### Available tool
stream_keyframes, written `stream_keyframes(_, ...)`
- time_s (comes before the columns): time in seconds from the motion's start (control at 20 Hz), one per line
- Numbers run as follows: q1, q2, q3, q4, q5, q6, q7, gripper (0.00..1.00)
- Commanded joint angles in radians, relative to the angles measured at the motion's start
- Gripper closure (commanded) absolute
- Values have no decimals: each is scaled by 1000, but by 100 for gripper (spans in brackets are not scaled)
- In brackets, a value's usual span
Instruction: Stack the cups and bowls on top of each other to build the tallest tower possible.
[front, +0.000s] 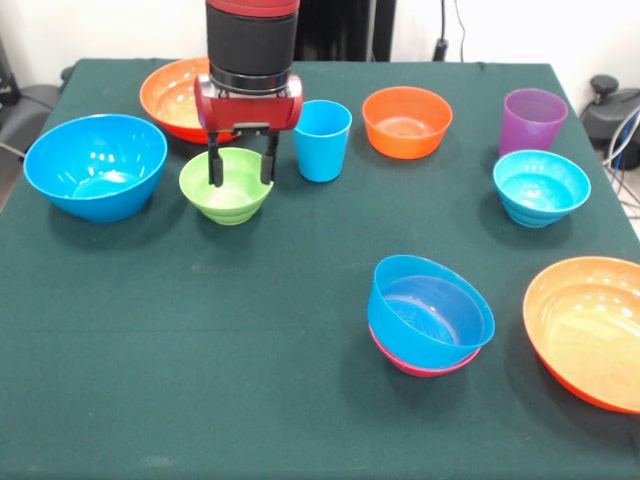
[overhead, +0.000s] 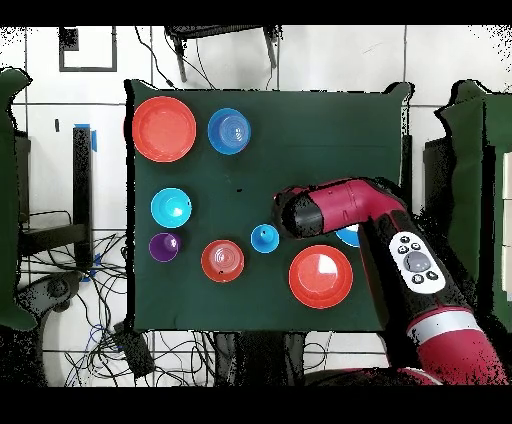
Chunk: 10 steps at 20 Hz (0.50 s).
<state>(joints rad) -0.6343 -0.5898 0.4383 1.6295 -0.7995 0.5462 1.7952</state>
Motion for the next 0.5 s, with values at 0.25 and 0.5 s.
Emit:
stream_keyframes(0.25, -11, 57, 37, 29, -35, 78, -202, 0)
stream_keyframes(0.5, -11, 59, 39, 41, -28, 77, -187, 0)
